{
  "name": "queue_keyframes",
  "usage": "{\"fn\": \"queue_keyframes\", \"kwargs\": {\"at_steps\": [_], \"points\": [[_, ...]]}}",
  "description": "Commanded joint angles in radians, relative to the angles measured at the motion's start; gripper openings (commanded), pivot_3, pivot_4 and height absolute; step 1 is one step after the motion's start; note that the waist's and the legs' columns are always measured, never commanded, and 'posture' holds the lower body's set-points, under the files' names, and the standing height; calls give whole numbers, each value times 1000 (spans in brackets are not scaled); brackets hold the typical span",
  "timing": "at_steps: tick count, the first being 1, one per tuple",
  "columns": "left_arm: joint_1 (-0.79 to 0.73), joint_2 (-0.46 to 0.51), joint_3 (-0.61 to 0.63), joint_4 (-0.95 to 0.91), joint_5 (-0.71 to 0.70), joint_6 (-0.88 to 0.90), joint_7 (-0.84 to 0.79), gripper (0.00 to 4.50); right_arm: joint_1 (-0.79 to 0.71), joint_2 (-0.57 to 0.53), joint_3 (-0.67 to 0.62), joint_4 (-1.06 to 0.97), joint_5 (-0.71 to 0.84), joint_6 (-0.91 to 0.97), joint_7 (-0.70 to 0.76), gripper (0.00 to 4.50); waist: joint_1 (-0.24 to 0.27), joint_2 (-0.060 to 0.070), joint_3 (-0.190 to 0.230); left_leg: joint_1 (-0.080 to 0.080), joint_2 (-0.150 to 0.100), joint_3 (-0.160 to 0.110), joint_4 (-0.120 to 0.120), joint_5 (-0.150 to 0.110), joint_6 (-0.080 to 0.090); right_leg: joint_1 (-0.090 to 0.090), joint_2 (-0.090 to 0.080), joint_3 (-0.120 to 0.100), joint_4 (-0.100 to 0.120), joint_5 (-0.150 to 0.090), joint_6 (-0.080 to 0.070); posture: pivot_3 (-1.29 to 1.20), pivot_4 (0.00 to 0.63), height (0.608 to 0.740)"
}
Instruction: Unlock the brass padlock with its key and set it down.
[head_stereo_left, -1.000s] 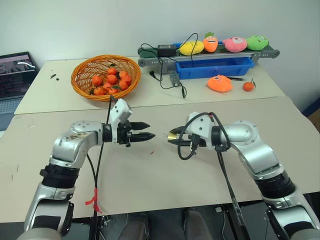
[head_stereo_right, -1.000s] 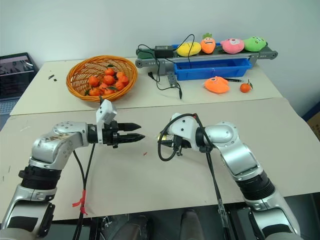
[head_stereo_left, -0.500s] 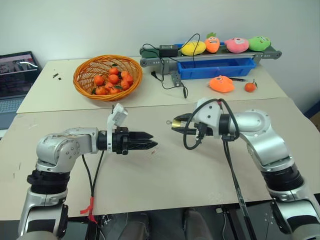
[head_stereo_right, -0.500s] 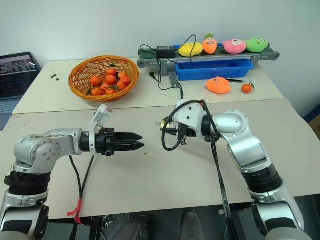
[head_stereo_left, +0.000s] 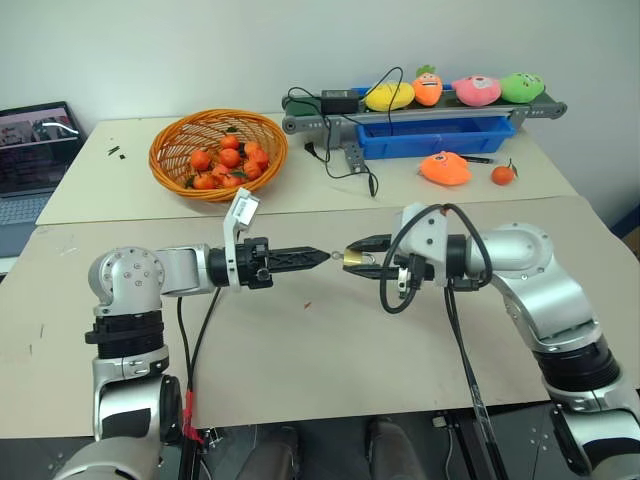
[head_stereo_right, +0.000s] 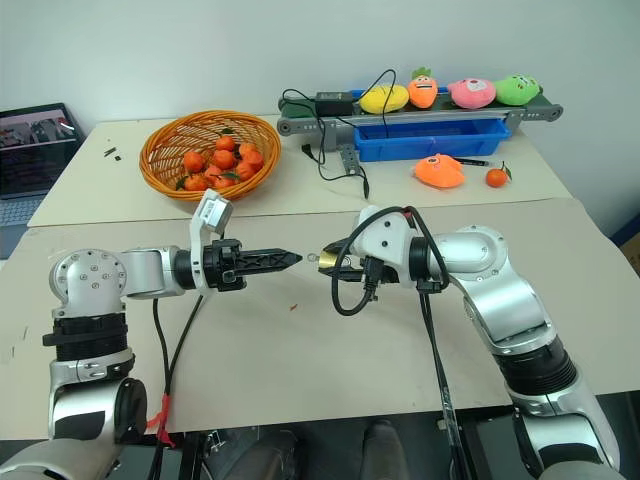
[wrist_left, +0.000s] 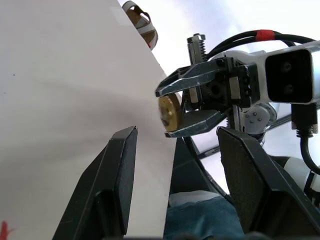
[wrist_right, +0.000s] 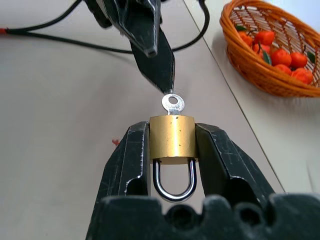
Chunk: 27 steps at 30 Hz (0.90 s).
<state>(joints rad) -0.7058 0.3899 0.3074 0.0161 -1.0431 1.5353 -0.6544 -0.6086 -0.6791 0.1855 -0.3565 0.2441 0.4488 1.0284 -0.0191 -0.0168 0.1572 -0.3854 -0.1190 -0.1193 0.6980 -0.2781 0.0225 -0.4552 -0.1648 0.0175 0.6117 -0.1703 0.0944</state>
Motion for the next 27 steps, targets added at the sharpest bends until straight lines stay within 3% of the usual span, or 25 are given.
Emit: {"fn": "queue_keyframes", "kwargs": {"at_steps": [1,27], "points": [[-23,-26,51,6,-38,30,48,2689,-1,-6,-29,-39,23,-5,-5,937,0,0,0,0,0,0,0,0,0,0,0,0,0,0,0,0,150,737],[-20,-109,48,37,-41,14,140,2689,-25,-16,-32,-52,27,48,-26,937,2,0,0,0,0,0,0,0,0,0,0,0,0,0,0,0,150,737]]}}
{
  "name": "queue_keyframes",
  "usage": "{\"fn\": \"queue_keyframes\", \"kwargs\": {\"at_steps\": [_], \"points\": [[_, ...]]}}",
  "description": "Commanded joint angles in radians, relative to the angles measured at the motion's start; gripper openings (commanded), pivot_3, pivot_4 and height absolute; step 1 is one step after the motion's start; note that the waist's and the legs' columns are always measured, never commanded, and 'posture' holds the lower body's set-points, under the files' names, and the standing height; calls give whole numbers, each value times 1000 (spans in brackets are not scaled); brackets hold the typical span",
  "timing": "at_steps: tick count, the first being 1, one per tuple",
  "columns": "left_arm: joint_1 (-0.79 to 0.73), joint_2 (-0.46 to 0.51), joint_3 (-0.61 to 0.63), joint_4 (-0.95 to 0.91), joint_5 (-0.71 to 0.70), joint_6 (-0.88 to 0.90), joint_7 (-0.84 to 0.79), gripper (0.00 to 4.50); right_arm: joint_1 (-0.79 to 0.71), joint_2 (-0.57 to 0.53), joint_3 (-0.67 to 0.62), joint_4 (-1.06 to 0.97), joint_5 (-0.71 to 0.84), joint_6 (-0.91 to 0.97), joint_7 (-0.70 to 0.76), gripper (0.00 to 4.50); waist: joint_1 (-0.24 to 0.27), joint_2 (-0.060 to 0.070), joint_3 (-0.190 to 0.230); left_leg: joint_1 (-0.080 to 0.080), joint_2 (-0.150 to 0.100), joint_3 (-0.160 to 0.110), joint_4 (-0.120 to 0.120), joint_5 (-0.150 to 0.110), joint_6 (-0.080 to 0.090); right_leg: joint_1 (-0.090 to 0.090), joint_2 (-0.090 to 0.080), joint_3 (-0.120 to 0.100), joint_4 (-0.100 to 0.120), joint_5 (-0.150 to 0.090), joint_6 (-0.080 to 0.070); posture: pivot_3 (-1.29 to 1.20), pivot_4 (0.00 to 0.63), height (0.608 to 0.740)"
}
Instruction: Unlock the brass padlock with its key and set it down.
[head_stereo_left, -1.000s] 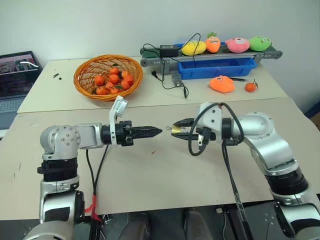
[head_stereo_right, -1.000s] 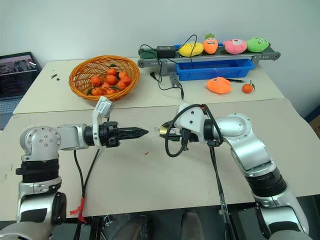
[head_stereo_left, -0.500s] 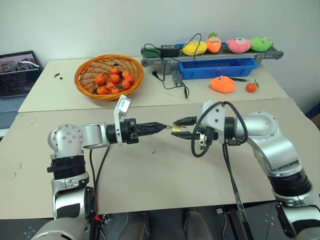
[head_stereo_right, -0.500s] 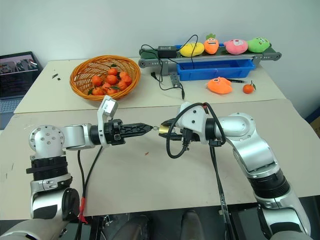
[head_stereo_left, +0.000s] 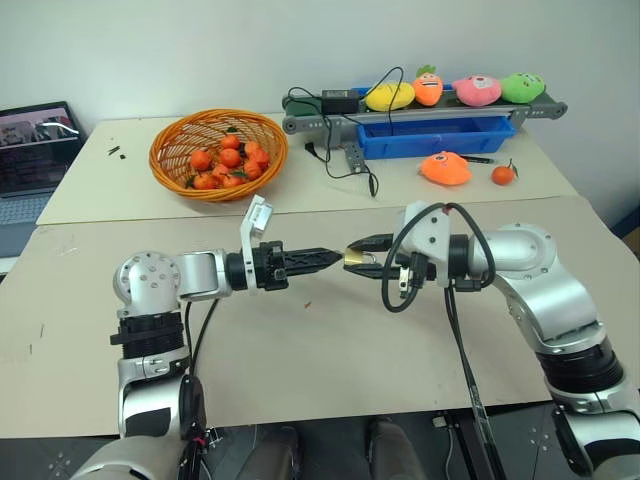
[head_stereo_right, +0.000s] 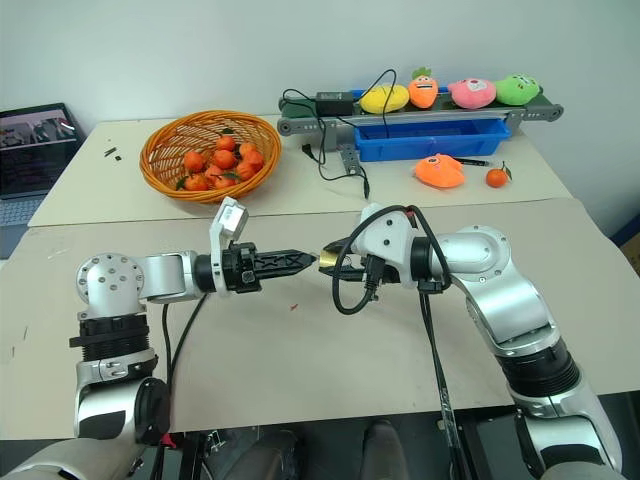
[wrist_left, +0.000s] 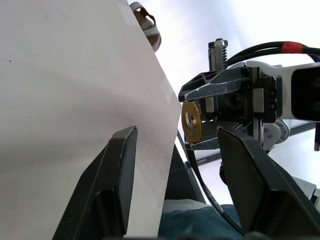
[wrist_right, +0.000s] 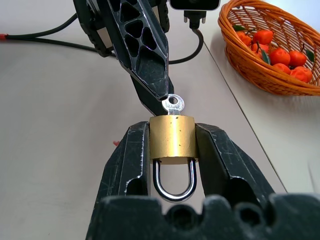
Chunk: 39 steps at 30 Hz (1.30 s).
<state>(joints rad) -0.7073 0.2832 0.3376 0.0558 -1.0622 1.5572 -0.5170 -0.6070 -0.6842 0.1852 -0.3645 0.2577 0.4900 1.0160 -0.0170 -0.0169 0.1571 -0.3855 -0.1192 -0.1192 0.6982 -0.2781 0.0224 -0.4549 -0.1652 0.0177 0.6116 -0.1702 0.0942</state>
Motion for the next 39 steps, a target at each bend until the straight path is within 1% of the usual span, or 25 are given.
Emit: {"fn": "queue_keyframes", "kwargs": {"at_steps": [1,2,4,5,6,15,25,32,35,37,39], "points": [[-18,-2,17,-3,-21,-11,2,2689,-28,-11,-32,-44,13,9,-13,937,0,0,0,0,0,0,0,0,0,0,0,0,0,0,0,0,150,737],[-17,-2,16,-2,-20,-14,2,2689,-29,-12,-32,-44,13,10,-14,937,0,0,0,0,0,0,0,0,0,0,0,0,0,0,0,0,150,737],[-19,-2,16,1,-18,-20,2,2164,-32,-12,-31,-43,13,12,-14,937,0,0,0,0,0,0,0,0,0,0,0,0,0,0,0,0,150,737],[-22,-4,19,4,-17,-25,4,1998,-33,-13,-30,-42,13,13,-15,937,0,0,0,0,0,0,0,0,0,0,0,0,0,0,0,0,150,737],[-24,-5,22,5,-18,-29,6,1643,-34,-13,-30,-42,13,14,-15,937,0,0,0,0,0,0,0,0,0,0,0,0,0,0,0,0,150,737],[-45,-25,59,12,-36,-31,37,1643,-41,-22,-29,-40,14,22,-11,937,1,0,0,0,0,0,0,0,0,0,0,0,0,0,0,0,150,737],[-47,-67,65,0,-53,-35,79,1643,-47,-27,-25,-38,13,25,-10,937,2,0,0,0,0,0,0,0,0,0,0,0,0,0,0,0,150,737],[-43,-72,61,-2,-72,-32,96,1643,-47,-35,-28,-43,16,30,-8,937,2,0,0,0,0,0,0,0,0,0,0,0,0,0,0,0,150,737],[-43,-66,59,-4,-77,-28,94,875,-47,-38,-29,-39,14,28,-8,937,2,0,0,0,0,0,0,0,0,0,0,0,0,0,0,0,150,737],[-44,-53,60,-8,-86,-21,82,117,-46,-40,-29,-35,12,25,-7,937,2,0,0,0,0,0,0,0,0,0,0,0,0,0,0,0,150,737],[-47,-45,62,-5,-91,-21,79,43,-45,-43,-30,-30,10,20,-5,937,2,0,0,0,0,0,0,0,0,0,0,0,0,0,0,0,150,737]]}}
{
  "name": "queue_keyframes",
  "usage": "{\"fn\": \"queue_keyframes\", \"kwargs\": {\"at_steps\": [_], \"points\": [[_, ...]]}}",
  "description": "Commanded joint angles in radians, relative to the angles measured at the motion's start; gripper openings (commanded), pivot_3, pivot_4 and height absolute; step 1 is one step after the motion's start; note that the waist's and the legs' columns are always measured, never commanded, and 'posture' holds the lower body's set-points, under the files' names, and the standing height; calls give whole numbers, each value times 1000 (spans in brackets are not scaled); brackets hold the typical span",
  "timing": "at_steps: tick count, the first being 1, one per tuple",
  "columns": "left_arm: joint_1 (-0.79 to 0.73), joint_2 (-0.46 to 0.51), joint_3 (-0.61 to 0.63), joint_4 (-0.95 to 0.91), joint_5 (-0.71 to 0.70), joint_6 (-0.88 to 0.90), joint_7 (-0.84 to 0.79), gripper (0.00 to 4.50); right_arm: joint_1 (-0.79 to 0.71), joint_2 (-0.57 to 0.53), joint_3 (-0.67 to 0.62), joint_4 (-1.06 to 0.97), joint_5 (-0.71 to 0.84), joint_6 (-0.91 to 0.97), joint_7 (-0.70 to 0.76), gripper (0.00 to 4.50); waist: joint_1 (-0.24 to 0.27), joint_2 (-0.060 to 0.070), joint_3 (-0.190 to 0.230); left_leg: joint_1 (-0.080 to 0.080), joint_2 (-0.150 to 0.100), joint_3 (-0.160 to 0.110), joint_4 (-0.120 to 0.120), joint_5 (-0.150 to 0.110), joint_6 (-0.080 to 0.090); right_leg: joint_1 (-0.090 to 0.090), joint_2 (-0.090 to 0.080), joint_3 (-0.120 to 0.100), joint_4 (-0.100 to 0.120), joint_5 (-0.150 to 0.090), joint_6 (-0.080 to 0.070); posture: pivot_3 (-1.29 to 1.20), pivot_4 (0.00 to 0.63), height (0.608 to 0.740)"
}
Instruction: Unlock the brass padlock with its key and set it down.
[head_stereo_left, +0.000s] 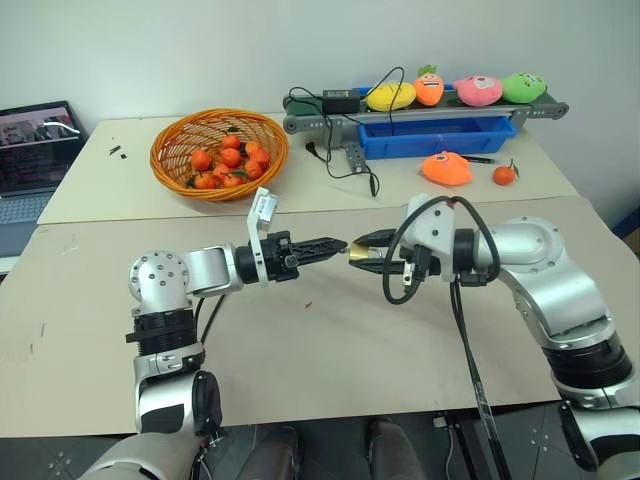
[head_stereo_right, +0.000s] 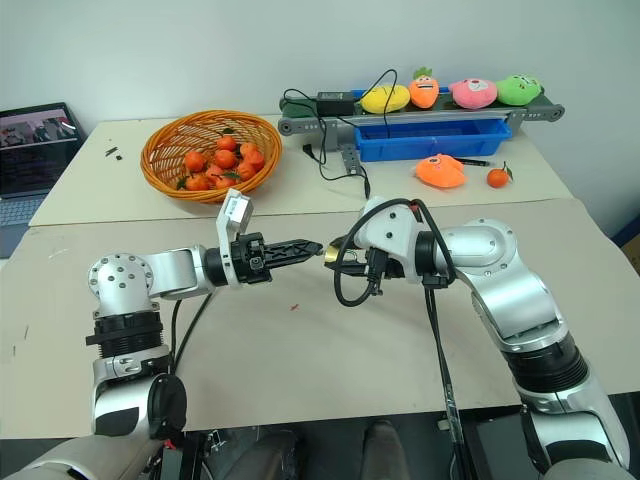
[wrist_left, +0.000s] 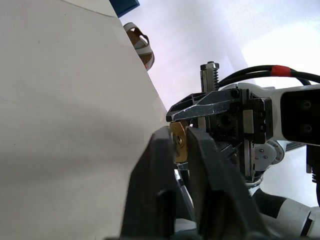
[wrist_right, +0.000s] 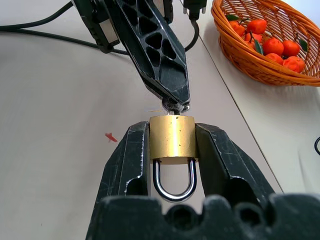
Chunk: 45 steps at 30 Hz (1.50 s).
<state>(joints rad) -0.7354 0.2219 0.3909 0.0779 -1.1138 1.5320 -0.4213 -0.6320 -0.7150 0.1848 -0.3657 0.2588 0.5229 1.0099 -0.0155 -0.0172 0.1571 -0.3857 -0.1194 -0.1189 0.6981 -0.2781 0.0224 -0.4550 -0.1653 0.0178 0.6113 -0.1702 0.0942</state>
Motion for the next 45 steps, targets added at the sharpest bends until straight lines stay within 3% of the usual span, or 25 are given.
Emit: {"fn": "queue_keyframes", "kwargs": {"at_steps": [1,21,24,29,38,39,41,45], "points": [[-20,19,8,-25,-41,3,-15,43,-20,-13,-30,-27,9,-15,1,937,0,0,0,0,0,0,0,0,0,0,0,0,0,0,0,0,150,737],[-13,12,-51,-45,-56,-14,-29,43,-30,-20,-32,-25,2,-15,1,937,1,0,0,0,0,0,0,0,0,0,0,0,0,0,0,0,150,737],[-7,17,-59,-50,-55,-24,-30,738,-31,-21,-31,-27,1,-13,-1,937,2,0,0,0,0,0,0,0,0,0,0,0,0,0,0,0,150,737],[0,27,-74,-42,-31,-48,-29,2521,-30,-22,-31,-30,1,-8,-3,937,1,0,0,0,0,0,0,0,0,0,0,0,0,0,0,0,150,737],[-5,31,-63,-11,-44,-62,-28,2521,-28,-21,-30,-32,2,-5,-3,937,2,0,0,0,0,0,0,0,0,0,0,0,0,0,0,0,150,737],[-5,30,-61,-7,-45,-63,-27,2003,-28,-21,-30,-32,2,-5,-3,937,2,0,0,0,0,0,0,0,0,0,0,0,0,0,0,0,150,737],[-4,30,-58,-4,-48,-63,-28,1585,-29,-21,-30,-32,2,-3,-4,937,2,0,0,0,0,0,0,0,0,0,0,0,0,0,0,0,150,737],[1,26,-60,-18,-62,-56,-34,139,-30,-22,-30,-33,2,-1,-4,937,1,0,0,0,0,0,0,0,0,0,0,0,0,0,0,0,150,737]]}}
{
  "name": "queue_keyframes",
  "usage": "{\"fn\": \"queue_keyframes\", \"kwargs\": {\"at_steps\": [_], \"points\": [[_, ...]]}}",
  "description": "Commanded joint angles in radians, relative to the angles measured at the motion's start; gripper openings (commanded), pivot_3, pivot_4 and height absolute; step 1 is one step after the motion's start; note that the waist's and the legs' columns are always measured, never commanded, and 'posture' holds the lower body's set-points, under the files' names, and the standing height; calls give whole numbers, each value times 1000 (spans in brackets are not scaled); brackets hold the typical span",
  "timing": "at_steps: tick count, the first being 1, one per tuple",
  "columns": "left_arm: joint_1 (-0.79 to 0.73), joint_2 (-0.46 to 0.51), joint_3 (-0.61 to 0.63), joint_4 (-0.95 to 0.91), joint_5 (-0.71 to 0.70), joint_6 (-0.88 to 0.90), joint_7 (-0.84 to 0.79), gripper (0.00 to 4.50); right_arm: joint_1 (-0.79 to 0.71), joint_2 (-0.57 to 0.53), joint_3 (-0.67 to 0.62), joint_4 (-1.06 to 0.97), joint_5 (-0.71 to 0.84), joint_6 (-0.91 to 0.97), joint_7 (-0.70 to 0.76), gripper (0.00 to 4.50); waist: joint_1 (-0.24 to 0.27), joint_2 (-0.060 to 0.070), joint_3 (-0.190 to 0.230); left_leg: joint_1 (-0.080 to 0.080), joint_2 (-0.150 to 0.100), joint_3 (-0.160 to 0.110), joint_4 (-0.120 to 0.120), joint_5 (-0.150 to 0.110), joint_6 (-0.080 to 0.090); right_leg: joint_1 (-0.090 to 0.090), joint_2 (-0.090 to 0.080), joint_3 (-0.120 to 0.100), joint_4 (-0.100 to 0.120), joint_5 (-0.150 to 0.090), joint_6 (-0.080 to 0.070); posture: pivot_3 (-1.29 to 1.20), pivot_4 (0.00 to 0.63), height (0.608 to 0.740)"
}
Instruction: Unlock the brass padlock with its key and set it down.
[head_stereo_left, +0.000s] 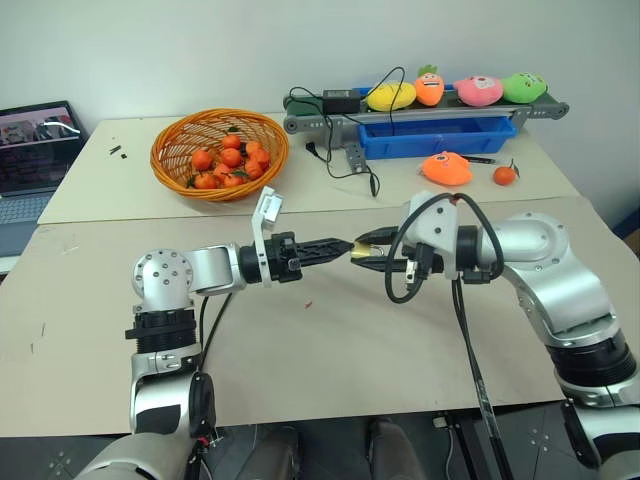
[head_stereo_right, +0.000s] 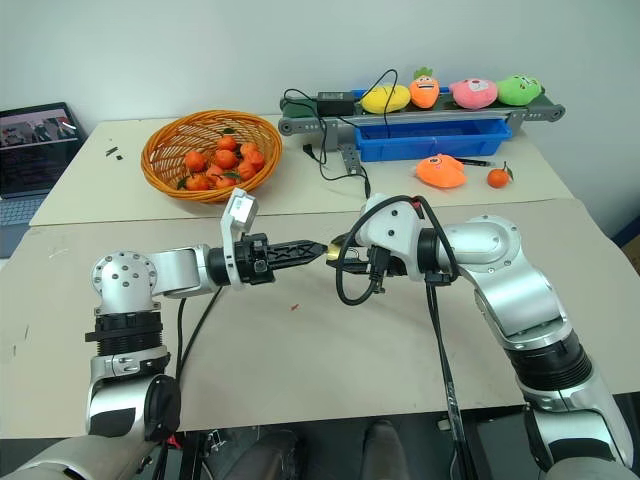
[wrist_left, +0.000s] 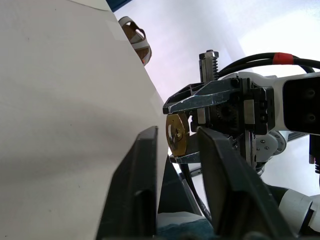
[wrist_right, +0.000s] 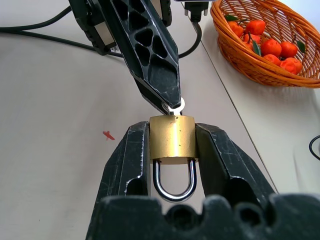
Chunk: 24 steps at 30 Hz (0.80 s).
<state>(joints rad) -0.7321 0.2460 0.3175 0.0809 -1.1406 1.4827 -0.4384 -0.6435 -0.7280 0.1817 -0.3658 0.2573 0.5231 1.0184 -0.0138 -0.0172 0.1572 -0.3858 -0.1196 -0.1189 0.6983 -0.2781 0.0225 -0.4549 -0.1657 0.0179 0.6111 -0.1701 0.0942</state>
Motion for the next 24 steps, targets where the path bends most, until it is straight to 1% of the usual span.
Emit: {"fn": "queue_keyframes", "kwargs": {"at_steps": [1,7,10,14,18,21,24], "points": [[-1,-1,14,-25,-41,-4,-16,139,-18,-9,-26,-34,3,-1,-12,937,0,0,0,0,0,0,0,0,0,0,0,0,0,0,0,0,150,737],[5,-3,5,-51,-44,-11,-17,139,-24,-9,-26,-29,3,1,-11,937,0,0,0,0,0,0,0,0,0,0,0,0,0,0,0,0,150,737],[17,20,-30,-99,-18,-59,-68,139,-26,-9,-26,-27,4,5,-11,937,-1,0,0,0,0,0,0,0,0,0,0,0,0,0,0,0,150,737],[53,76,-122,-178,45,-149,-158,139,-25,-8,-29,-28,11,18,-14,937,0,0,0,0,0,0,0,0,0,0,0,0,0,0,0,0,150,737],[97,146,-240,-256,128,-255,-264,139,-25,-7,-31,-30,16,26,-17,937,0,0,0,0,0,0,0,0,0,0,0,0,-1,0,0,0,150,737],[130,211,-349,-309,240,-386,-356,139,-27,-10,-32,-32,20,28,-19,937,0,0,0,0,0,1,-1,0,0,0,0,0,-1,0,0,0,150,737],[145,239,-398,-326,308,-493,-418,139,-28,-11,-31,-34,23,32,-20,937,1,0,0,0,0,1,-1,0,0,0,0,1,-1,0,0,0,150,737]]}}
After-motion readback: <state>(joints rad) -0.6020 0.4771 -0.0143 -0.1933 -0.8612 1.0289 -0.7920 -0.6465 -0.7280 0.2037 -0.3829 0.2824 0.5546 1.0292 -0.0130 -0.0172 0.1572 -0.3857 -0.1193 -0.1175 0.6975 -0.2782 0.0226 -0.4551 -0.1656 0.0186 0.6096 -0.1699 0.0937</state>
